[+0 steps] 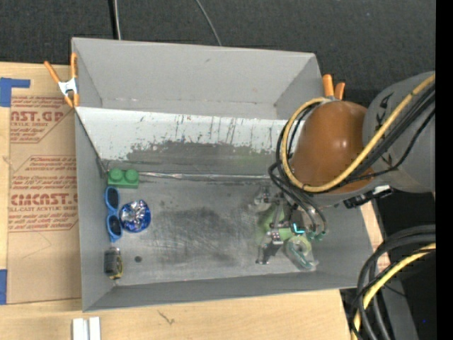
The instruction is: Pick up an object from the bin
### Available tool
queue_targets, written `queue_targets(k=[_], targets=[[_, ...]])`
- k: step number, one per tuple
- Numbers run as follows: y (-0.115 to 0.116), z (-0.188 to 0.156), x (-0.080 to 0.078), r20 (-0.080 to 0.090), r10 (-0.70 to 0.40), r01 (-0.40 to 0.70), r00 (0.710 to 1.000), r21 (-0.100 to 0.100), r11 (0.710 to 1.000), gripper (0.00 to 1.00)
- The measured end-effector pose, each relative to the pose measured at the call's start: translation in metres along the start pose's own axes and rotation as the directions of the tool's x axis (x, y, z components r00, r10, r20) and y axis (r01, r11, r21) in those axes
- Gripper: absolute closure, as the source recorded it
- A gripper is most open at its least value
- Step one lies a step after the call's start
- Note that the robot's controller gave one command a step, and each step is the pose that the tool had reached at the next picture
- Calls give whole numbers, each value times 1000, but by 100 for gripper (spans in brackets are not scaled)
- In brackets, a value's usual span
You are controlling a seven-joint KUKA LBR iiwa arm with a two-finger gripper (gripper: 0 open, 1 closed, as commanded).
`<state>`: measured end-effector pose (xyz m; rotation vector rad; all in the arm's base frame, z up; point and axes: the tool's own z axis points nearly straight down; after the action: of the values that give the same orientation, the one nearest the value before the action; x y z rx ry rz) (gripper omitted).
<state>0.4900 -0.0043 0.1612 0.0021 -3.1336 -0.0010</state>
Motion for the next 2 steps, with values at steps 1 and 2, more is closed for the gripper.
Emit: queue_targets(k=[1, 2], targets=[[-100, 88, -44, 16, -257, 257, 966, -1, 966, 0], [-147, 59, -66, 13, -194, 194, 981, -1, 981, 0]])
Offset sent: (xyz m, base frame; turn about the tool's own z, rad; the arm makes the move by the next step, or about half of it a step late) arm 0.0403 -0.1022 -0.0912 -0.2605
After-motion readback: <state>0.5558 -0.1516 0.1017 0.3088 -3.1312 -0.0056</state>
